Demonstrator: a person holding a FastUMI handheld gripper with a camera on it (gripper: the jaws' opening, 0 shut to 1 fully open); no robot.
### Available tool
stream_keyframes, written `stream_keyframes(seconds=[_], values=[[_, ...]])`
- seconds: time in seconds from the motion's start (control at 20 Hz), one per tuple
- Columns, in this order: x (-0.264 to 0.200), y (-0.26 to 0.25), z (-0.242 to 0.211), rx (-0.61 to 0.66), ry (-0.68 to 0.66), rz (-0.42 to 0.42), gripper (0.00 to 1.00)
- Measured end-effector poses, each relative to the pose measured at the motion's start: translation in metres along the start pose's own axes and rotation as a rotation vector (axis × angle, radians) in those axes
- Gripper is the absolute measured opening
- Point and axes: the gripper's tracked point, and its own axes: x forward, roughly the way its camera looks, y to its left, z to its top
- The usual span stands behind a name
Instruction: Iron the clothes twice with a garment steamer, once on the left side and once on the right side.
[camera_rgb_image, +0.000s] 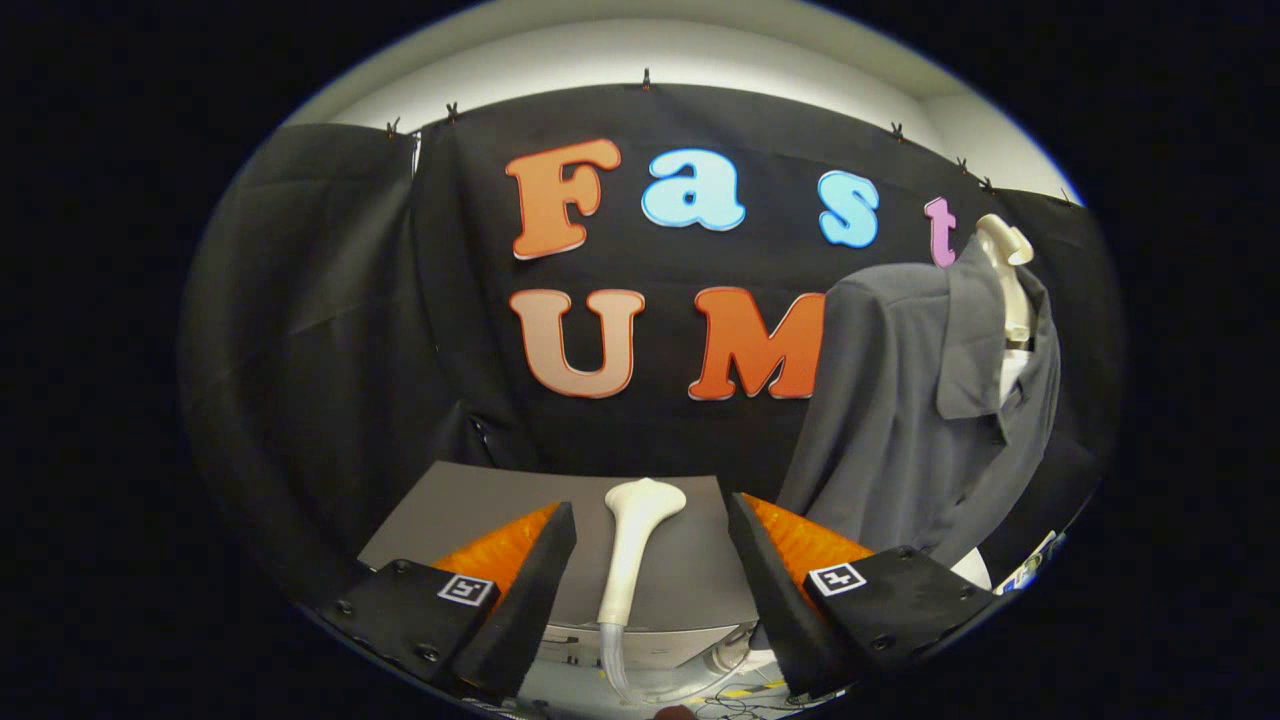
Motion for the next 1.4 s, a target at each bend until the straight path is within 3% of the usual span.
stream_keyframes(seconds=[0.25,0.65,1.05,1.2,1.4], values=[[0.081,0.01,-0.06,0.07,0.261,0.0,0.98],[0.157,-0.003,-0.119,0.053,0.473,-0.128,0.94],[0.201,-0.009,-0.147,0.045,0.55,-0.202,0.77],[0.206,-0.007,-0.154,0.082,0.567,-0.2,0.6],[0.209,-0.008,-0.157,0.081,0.563,-0.192,0.59]])
